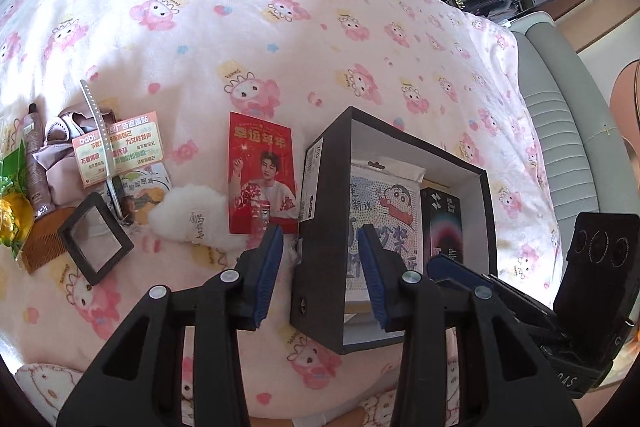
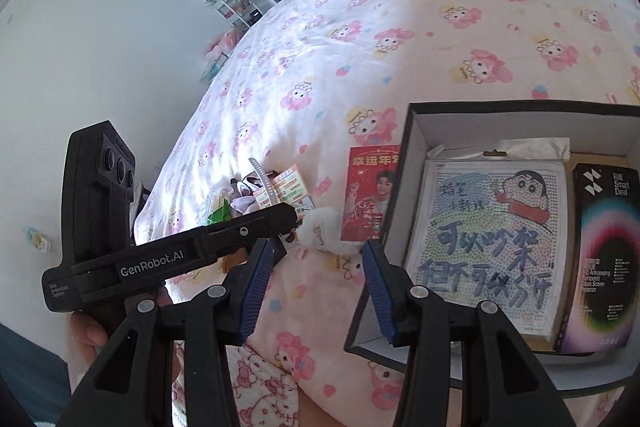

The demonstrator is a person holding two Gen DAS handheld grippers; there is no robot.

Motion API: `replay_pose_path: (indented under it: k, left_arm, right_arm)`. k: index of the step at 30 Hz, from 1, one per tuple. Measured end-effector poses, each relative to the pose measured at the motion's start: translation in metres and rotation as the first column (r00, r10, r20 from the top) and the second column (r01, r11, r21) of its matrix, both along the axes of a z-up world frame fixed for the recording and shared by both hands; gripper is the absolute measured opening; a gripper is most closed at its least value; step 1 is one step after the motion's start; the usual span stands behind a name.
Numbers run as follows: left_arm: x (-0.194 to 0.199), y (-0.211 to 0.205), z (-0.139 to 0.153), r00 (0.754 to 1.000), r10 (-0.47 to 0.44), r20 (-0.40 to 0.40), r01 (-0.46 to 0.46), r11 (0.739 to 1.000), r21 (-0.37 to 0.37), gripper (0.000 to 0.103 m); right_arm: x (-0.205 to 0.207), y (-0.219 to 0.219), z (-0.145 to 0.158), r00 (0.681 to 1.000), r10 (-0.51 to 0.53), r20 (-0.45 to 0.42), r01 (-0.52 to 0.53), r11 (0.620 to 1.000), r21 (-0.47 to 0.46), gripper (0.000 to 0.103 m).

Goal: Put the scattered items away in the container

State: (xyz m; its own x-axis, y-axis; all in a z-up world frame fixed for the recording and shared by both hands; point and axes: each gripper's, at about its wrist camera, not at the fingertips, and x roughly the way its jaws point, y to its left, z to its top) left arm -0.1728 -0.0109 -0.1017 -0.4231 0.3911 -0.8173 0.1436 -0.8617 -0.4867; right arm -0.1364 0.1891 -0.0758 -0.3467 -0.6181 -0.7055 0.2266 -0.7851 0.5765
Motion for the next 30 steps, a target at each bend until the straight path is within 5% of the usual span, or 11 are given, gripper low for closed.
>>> replay_pose_path:
  k: [8, 14, 18, 24, 26, 28, 30]
  left_arm:
    - [-0.001, -0.057, -0.065, 0.983, 0.148, 0.112, -0.144, 0.989, -0.046, 0.039]
    - [-0.010, -0.045, -0.108, 0.984, 0.101, 0.144, -0.110, 0.993, 0.053, 0.035]
    - [-0.019, -0.027, -0.126, 0.973, 0.093, 0.214, -0.097, 0.995, 0.011, 0.035]
    - [-0.018, -0.024, -0.148, 0.963, 0.126, 0.237, -0.166, 0.974, 0.157, 0.035]
    - [-0.019, -0.026, -0.153, 0.961, 0.168, 0.221, -0.211, 0.959, 0.187, 0.026]
    - [-0.018, -0.027, -0.153, 0.956, 0.205, 0.210, -0.244, 0.953, 0.179, 0.005]
    - [-0.015, -0.029, -0.142, 0.959, 0.230, 0.165, -0.254, 0.956, 0.146, 0.003]
  right_arm:
    - [0.001, -0.019, -0.022, 0.998, 0.047, 0.043, -0.048, 0.999, 0.017, 0.043]
    - [-0.014, -0.024, -0.025, 1.000, -0.030, -0.005, 0.030, 0.989, 0.144, 0.043]
    - [-0.024, -0.015, -0.036, 0.997, -0.076, 0.015, 0.073, 0.990, 0.122, 0.043]
    - [-0.031, -0.004, -0.046, 0.995, -0.099, 0.025, 0.097, 0.991, 0.089, 0.043]
    - [-0.029, -0.003, -0.048, 0.995, -0.097, 0.028, 0.094, 0.992, 0.081, 0.043]
    - [-0.027, -0.003, -0.052, 0.995, -0.093, 0.037, 0.089, 0.993, 0.080, 0.043]
    - [-0.025, -0.001, -0.056, 0.995, -0.090, 0.050, 0.087, 0.993, 0.075, 0.043]
